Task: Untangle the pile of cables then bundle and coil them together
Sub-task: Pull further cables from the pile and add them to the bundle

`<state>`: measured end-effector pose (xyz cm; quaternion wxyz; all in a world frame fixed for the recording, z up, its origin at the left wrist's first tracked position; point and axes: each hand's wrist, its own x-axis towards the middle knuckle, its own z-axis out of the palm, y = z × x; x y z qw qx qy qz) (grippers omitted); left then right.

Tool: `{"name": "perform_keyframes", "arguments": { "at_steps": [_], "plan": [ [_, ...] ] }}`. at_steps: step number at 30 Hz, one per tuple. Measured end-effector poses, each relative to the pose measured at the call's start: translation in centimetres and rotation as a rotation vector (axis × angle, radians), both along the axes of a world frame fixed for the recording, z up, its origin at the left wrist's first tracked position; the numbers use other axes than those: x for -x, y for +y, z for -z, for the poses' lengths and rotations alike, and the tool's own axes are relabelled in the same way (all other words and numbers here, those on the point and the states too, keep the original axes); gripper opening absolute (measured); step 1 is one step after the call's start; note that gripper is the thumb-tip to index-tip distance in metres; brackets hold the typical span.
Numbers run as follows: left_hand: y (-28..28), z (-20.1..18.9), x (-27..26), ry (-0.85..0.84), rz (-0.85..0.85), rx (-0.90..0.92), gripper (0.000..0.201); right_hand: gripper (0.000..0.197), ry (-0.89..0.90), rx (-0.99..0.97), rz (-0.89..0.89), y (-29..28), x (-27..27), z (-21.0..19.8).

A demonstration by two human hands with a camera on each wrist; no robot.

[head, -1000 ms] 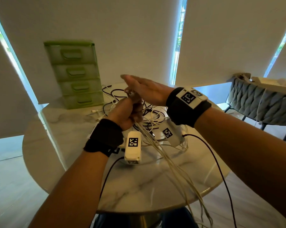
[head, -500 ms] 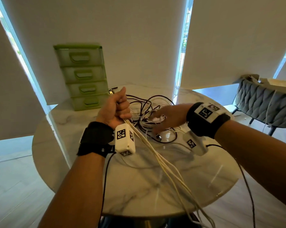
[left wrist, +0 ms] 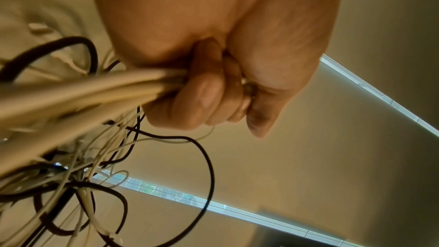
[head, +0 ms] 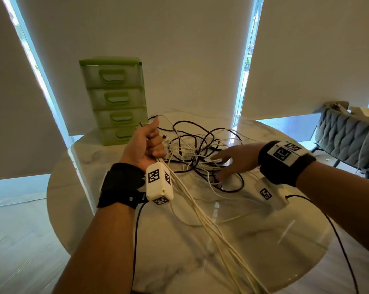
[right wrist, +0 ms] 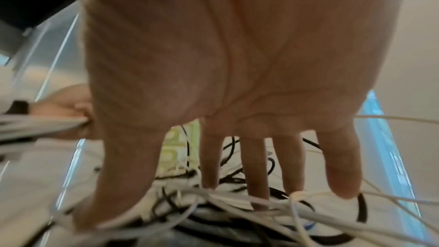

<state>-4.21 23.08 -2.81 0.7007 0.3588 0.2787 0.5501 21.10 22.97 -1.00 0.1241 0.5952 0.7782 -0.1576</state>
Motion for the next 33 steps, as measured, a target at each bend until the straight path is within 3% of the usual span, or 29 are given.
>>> {"name": "perform_keyframes", "arguments": {
  "at_steps": [2, 5, 7, 13, 15, 19, 22, 28, 33],
  "plan": [
    [0.0, 0.2, 0.1, -0.004, -0.014, 0.007, 0.048, 0.071, -0.094, 0.041, 0.001, 0.6, 0.1, 0.2],
    [0.1, 0.1, 0.6, -0.008, -0.038, -0.002, 0.045, 0.054, -0.291, -0.167, 0.048, 2.4, -1.6, -0.2],
    [0.3, 0.1, 1.0, -0.025, -0.05, 0.0, 0.043, 0.051, -0.311, -0.263, 0.083, 3.3, -3.0, -0.3],
    [0.3, 0.0, 0.9, -0.039, -0.133, 0.034, 0.044, 0.053, 0.033, -0.287, 0.084, 3.7, -2.1, -0.7],
    [0.1, -0.1, 0.7, -0.02, -0.156, 0.04, 0.045, 0.05, 0.055, -0.298, 0.059, 4.4, -0.6, -0.4],
    [0.2, -0.1, 0.7, -0.022, -0.161, 0.04, 0.045, 0.02, 0.016, -0.428, 0.022, 5.7, 1.1, -0.7],
    [0.3, -0.2, 0.8, -0.017, -0.166, 0.045, 0.045, 0.022, 0.099, -0.505, -0.011, 5.2, 0.8, -2.8],
    [0.4, 0.0, 0.6, -0.018, -0.176, 0.054, 0.045, 0.024, 0.394, -0.9, 0.135, 4.9, -1.6, -8.2],
    [0.2, -0.1, 0.5, -0.038, -0.193, 0.065, 0.044, 0.022, 0.495, -1.121, 0.147, 5.1, -2.3, -8.4]
  ]
}}
